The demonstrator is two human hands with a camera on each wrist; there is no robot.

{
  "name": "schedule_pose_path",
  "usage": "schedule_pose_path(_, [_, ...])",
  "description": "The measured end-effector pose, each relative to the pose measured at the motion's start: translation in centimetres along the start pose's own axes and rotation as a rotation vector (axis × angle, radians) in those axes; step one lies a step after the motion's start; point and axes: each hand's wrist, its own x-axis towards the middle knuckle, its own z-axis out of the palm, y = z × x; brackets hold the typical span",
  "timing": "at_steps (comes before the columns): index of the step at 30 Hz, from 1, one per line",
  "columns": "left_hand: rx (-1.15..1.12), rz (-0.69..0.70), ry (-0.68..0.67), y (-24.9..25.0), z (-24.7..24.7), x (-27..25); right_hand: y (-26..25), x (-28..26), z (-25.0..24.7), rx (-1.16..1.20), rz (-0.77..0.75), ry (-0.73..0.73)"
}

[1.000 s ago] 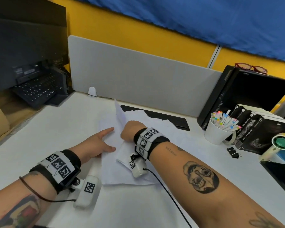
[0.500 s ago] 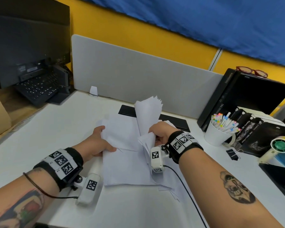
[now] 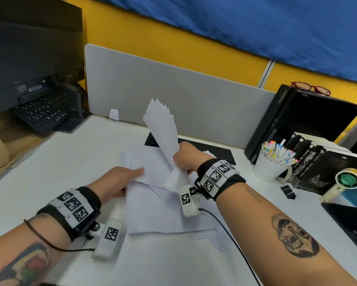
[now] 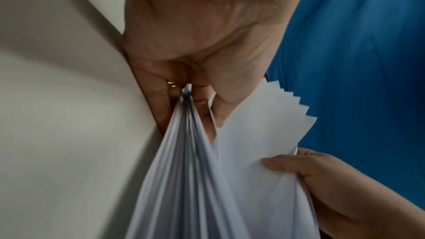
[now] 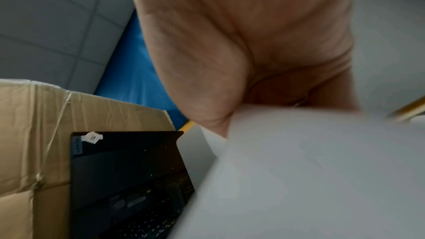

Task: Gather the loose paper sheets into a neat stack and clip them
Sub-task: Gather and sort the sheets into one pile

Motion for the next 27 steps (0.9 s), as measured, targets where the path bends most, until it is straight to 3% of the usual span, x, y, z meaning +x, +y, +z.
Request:
schedule_pose_path(4, [-0.016,-0.003,0.023,-0.5,-0.3,0.4,0.0,-0.2,-0.9,-0.231,-0.204,0.078])
schedule_pose_path(7, [-0.110,-0.045,-0.005,-0.3,-1.0,0.4,0.8,0.0,-1.0,-0.304,-0.326,0.035])
schedule_pose_path(11, [-0.315,-0.133,-0.121,0.4,-1.9,0.6,2.7,0.5,0.2,-0.265,-0.310,-0.093])
schedule_pose_path(15, [-0.382,-0.167,-0.171,0.8,-2.3,0.7,3.4,0.4,1.8,-0.178,-0.354,-0.159])
schedule_pose_path(18, [-0.390,-0.158,-0.175,0.9,-2.1,0.6,3.2,0.3,2.4,-0.332,-0.408,-0.127])
schedule_pose_path(21, [-0.288,-0.094,-0.231,0.5,-1.9,0.5,3.0,0.6,2.5,-0.416,-0.418,0.000])
schedule_pose_path(27, [0.114,-0.006,-0.125,-0.3,-1.2,0.6,4.0,2.0,-0.3,0.060,-0.221,0.188])
